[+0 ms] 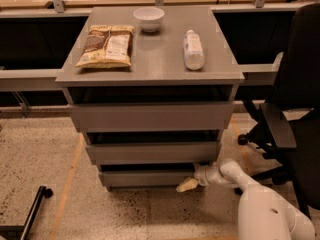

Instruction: Open bottom drawer

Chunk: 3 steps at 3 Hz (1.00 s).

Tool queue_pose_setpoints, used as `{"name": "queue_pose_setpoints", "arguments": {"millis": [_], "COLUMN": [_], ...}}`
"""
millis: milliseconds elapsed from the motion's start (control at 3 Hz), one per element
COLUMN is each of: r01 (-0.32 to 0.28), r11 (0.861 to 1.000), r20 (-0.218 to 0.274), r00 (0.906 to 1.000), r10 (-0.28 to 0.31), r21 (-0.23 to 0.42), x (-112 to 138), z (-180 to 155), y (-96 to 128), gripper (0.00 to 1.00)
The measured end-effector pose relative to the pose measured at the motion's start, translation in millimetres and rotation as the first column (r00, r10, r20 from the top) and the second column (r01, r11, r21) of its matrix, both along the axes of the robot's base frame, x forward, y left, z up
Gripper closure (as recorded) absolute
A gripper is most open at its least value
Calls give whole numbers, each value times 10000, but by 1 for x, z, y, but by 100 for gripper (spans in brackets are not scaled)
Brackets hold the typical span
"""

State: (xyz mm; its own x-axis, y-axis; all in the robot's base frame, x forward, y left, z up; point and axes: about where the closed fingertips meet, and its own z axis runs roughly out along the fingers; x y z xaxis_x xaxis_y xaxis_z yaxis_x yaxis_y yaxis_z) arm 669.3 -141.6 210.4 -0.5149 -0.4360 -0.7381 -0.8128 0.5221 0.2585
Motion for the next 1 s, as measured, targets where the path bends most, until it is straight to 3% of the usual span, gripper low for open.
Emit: {"name": "queue_pose_setpoints", "arguments": {"millis": [333,1000], "r01": [15,14], "r11": [10000,10000], "r20": [-169,-174], "r00": [9999,9998], "r10": [-15,-14], "r21": [-7,-8], "x": [-1,-1], "z": [-5,1], "y": [2,2], "gripper": [0,49]}}
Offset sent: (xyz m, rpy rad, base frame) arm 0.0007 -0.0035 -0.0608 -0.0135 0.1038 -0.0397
